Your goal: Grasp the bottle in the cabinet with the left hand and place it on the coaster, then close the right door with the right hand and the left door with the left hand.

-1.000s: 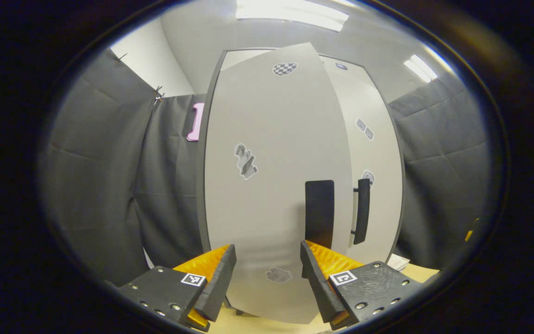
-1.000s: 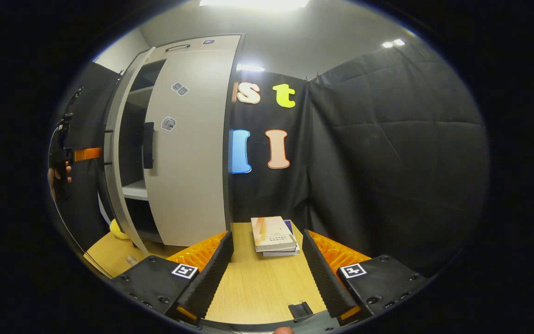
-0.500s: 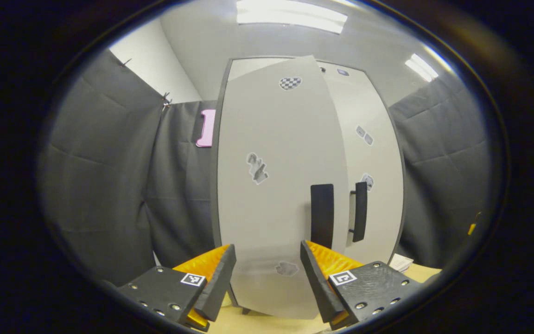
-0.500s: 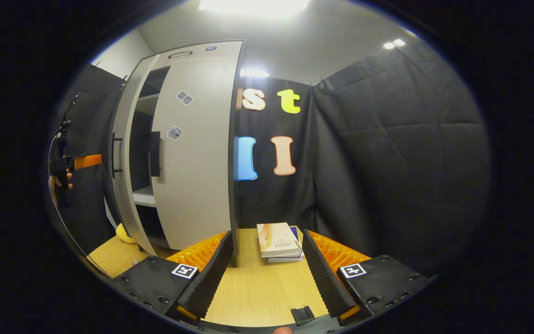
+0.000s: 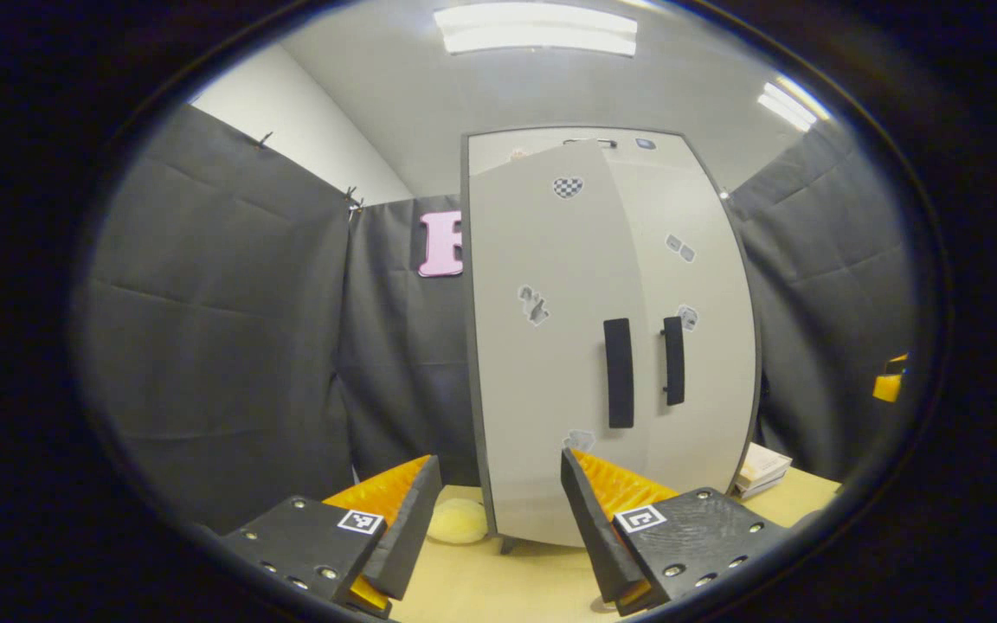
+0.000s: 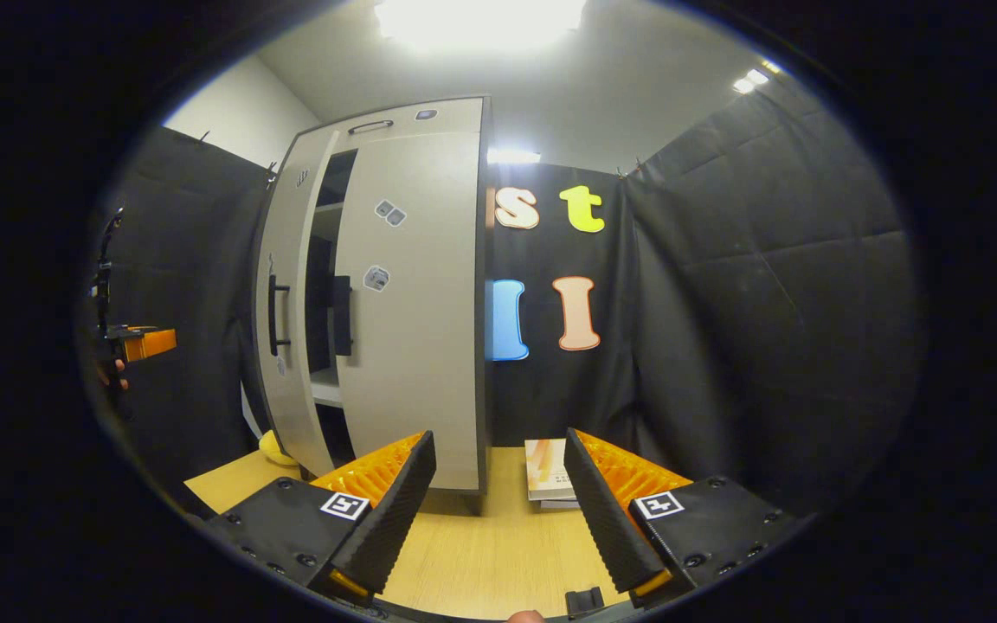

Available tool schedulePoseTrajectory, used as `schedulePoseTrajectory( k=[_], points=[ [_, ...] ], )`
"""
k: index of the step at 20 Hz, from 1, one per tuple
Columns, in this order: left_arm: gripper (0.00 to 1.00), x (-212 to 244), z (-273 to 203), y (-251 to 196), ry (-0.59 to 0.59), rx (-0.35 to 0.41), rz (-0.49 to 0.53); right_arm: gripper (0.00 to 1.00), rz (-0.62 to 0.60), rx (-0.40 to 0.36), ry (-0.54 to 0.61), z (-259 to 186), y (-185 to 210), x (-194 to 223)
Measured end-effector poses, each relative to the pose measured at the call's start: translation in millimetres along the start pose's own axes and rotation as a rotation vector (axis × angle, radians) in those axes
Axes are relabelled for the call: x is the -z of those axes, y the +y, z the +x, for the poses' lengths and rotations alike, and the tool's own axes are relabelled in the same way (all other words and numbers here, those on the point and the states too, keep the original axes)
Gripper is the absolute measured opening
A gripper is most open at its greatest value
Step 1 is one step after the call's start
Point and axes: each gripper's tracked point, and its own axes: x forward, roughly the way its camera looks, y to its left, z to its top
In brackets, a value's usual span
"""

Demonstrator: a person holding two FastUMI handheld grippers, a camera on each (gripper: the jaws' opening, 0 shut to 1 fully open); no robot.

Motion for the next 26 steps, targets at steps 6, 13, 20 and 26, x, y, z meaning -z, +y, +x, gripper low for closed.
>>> schedulePoseTrajectory(
  k=[6,13,20,26],
  points=[
    [0.81,6.6,-48.2,33.3,0.019,-0.034,0.047,0.95,-0.009,-0.003,-0.016,-27.2,12.7,-17.8],
    [0.80,5.0,-85.2,61.9,0.027,-0.052,0.060,0.95,0.003,0.019,-0.034,-60.3,18.2,-32.2],
    [0.82,2.5,-101.6,86.6,0.028,-0.085,0.060,0.95,0.005,0.043,-0.043,-75.3,17.3,-40.1],
    [0.82,8.8,-104.0,97.0,0.037,-0.100,0.048,0.92,0.009,0.046,-0.046,-76.6,21.7,-41.5]
  ],
)
